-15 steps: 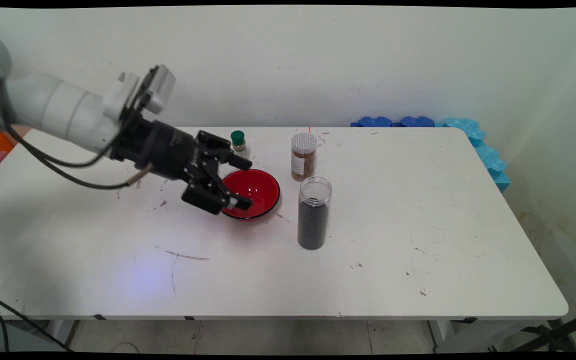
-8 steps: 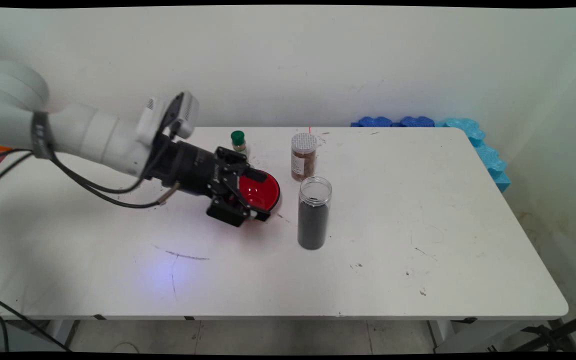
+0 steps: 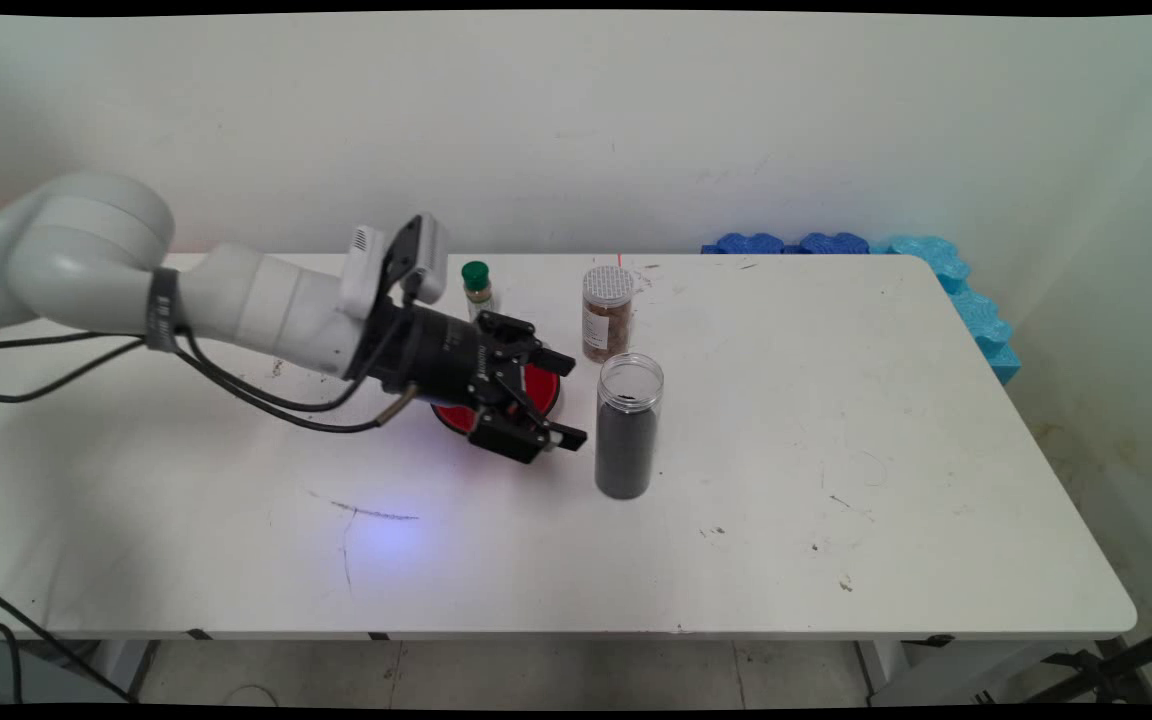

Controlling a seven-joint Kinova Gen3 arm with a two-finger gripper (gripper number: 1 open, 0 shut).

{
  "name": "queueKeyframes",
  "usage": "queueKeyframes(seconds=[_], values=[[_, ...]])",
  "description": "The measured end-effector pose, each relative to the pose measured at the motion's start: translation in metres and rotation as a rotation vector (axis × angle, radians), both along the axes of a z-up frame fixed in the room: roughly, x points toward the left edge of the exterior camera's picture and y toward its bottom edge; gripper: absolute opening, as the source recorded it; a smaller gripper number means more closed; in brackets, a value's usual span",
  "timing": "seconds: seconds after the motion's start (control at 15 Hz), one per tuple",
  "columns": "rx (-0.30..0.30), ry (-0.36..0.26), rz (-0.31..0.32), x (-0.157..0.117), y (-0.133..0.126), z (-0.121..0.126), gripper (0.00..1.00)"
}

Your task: Pick up the black seasoning powder from the table

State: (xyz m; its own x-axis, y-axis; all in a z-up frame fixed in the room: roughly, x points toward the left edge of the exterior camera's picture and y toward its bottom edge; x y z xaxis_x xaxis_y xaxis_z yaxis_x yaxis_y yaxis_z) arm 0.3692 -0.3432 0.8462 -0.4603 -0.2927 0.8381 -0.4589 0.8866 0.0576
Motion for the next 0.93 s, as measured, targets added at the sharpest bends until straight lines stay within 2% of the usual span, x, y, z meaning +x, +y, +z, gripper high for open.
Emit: queueKeyframes(seconds=[0.93], values=[[-0.031, 0.019, 0.029, -0.023, -0.025, -0.030, 1.00]])
